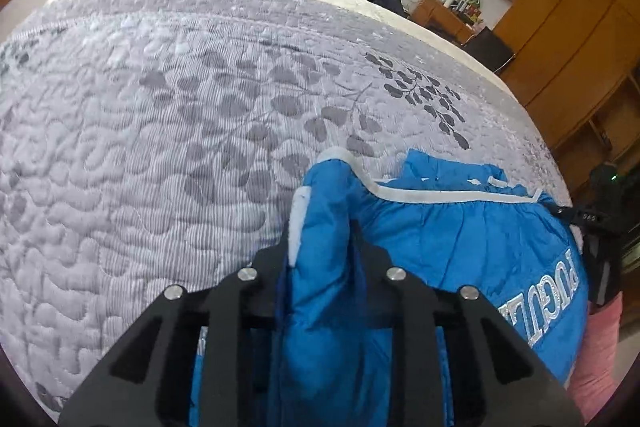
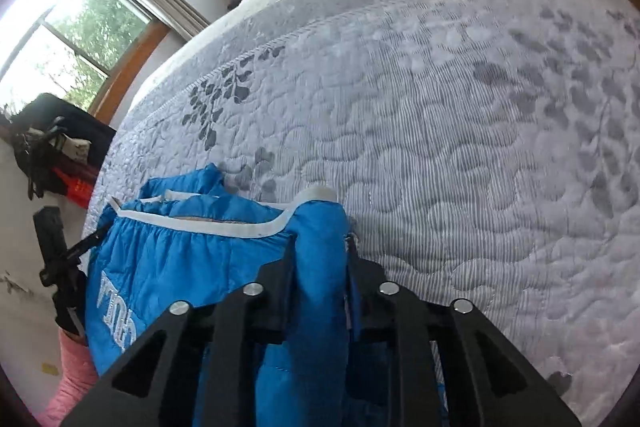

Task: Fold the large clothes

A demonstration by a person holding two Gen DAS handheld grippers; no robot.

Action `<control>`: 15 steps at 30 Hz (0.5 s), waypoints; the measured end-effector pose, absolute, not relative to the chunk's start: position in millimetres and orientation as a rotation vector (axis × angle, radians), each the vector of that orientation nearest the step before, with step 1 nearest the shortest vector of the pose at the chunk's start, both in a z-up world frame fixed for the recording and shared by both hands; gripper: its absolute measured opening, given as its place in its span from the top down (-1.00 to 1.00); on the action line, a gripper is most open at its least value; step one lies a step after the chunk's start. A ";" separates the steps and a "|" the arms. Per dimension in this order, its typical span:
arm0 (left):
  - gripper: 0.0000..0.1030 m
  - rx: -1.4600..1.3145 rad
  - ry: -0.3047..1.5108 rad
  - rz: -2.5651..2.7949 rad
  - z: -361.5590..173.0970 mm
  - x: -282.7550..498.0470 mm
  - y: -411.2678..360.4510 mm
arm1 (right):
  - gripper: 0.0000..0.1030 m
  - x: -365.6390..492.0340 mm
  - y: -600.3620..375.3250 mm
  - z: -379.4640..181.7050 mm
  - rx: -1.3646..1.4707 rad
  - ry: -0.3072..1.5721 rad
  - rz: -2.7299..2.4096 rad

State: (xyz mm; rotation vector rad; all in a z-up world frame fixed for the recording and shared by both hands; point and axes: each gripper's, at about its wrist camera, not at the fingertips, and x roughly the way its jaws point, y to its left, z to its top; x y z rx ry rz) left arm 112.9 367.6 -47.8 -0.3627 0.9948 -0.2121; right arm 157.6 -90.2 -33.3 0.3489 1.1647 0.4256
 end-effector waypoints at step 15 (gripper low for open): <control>-0.27 -0.306 0.832 -0.272 28.6 19.4 341.2 | -0.64 65.5 -129.0 20.3 0.400 1.072 0.458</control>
